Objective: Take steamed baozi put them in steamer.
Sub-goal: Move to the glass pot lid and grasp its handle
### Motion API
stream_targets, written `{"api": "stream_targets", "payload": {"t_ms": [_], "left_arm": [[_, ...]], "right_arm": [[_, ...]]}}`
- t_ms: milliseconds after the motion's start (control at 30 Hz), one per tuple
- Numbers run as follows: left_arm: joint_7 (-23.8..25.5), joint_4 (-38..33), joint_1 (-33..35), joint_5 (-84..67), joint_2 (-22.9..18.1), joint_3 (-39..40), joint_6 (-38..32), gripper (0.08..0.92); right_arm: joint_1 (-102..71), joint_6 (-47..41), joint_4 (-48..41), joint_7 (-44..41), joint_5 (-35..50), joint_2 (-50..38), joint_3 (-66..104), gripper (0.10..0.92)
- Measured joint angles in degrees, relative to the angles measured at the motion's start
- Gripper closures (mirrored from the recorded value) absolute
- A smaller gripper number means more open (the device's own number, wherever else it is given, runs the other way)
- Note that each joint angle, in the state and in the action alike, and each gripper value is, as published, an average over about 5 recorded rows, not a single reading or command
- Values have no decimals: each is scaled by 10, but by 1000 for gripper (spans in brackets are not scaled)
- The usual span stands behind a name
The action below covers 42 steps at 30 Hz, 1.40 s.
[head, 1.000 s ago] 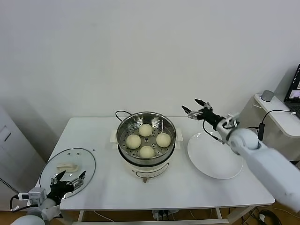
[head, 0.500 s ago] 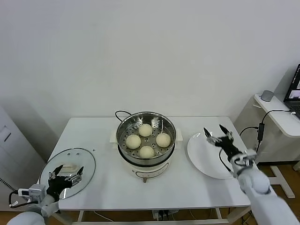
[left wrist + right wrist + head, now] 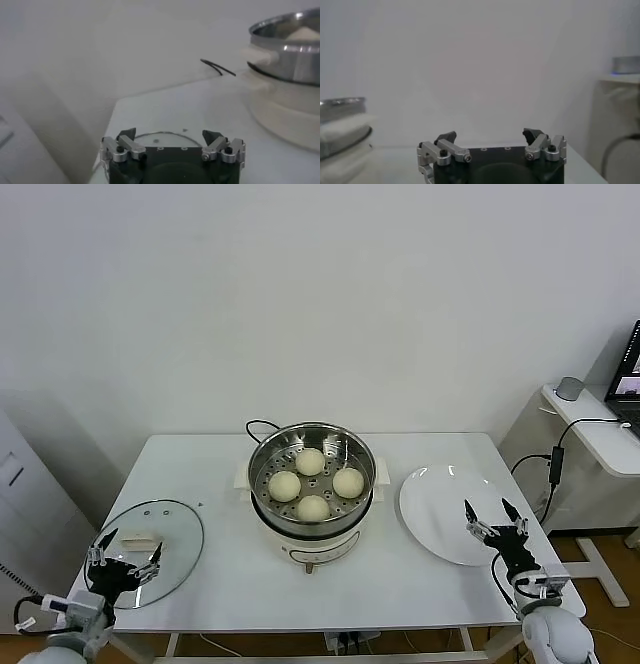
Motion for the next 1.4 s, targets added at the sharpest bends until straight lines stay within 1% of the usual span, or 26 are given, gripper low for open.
{"api": "stream_targets", "payload": {"t_ms": [333,600,767,1033,1400], "left_arm": [[-13,72,-8,287,-19,-10,-92,177],[-42,136,-25,505,-41,-22,-161,177],[-62,171,-42,615,-55,-23,-191,177],[-84,220,-80,731,-69,-21,-216,177],[-94,284,-131,799,-75,-12,-232,177]], "right_arm": [[-17,5,0,-2,-19,27,32,203],[-23,7,0,-3,-27,38,43,203],[-24,8,-1,-4,-31,41,49,203],[-23,12,-9,-7,-37,46,54,203],[-15,15,-20,-10,-49,50,53,203]]}}
